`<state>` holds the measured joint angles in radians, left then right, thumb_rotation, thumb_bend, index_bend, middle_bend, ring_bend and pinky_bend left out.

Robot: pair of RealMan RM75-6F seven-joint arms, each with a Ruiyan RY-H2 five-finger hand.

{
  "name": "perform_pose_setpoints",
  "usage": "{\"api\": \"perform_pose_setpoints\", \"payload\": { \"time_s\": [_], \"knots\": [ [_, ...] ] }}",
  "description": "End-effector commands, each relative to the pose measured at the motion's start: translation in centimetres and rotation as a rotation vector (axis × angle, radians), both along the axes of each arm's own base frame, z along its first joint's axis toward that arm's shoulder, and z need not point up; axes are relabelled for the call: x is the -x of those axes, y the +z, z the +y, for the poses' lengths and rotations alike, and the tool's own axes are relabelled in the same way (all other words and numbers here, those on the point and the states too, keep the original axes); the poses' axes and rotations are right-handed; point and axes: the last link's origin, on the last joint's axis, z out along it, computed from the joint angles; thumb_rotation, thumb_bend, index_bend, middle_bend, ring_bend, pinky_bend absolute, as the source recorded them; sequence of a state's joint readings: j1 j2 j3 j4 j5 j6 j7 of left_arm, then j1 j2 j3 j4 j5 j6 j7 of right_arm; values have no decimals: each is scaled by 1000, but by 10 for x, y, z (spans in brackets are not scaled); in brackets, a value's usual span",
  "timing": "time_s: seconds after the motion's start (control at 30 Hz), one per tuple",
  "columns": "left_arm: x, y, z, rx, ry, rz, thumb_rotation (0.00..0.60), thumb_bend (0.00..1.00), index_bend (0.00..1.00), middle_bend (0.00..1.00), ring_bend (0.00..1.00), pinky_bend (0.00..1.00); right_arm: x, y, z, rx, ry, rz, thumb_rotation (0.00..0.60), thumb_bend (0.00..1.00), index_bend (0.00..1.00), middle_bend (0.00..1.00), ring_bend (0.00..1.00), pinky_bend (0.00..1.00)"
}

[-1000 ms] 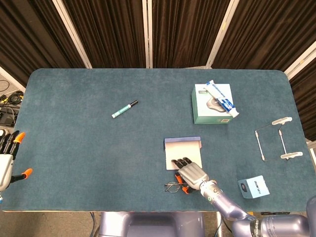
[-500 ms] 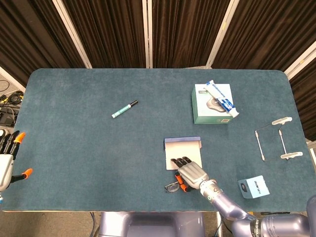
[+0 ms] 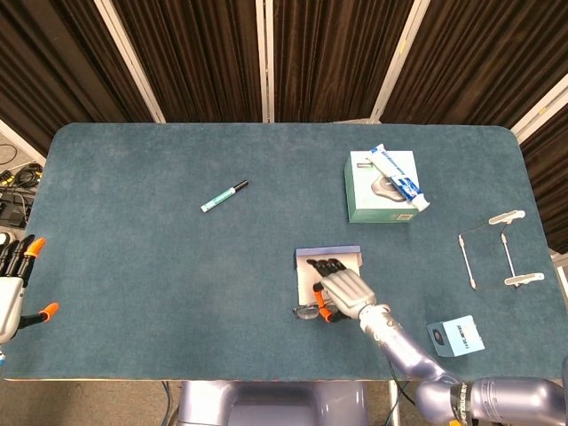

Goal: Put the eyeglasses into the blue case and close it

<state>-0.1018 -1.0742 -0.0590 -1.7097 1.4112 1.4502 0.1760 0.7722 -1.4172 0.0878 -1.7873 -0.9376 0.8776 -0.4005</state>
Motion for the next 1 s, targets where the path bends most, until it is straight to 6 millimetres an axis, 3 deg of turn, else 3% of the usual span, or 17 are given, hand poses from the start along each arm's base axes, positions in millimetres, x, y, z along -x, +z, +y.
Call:
{"api": "perform_pose_setpoints", "payload": {
  "time_s": [0.03,0.27,0.47,1.0],
  "knots": [
    [0,1,1,0,2,-3,600,0,0,0,0,0,-1,1,-15,40,-24,-10,600,356,637,16,0,0],
    [4,3,4,-2,19,-13,600,0,0,0,0,0,-2,-6,-43,96,-78,-8,600,356,637,16,0,0],
    [7,4,5,-1,29,-21,600,0,0,0,0,0,-5,-18,-55,115,-82,17,600,356,637,16,0,0],
    [12,5,8,2,49,-27,600,0,0,0,0,0,6,-28,-69,150,-94,66,600,354,628,15,0,0]
  ]
}}
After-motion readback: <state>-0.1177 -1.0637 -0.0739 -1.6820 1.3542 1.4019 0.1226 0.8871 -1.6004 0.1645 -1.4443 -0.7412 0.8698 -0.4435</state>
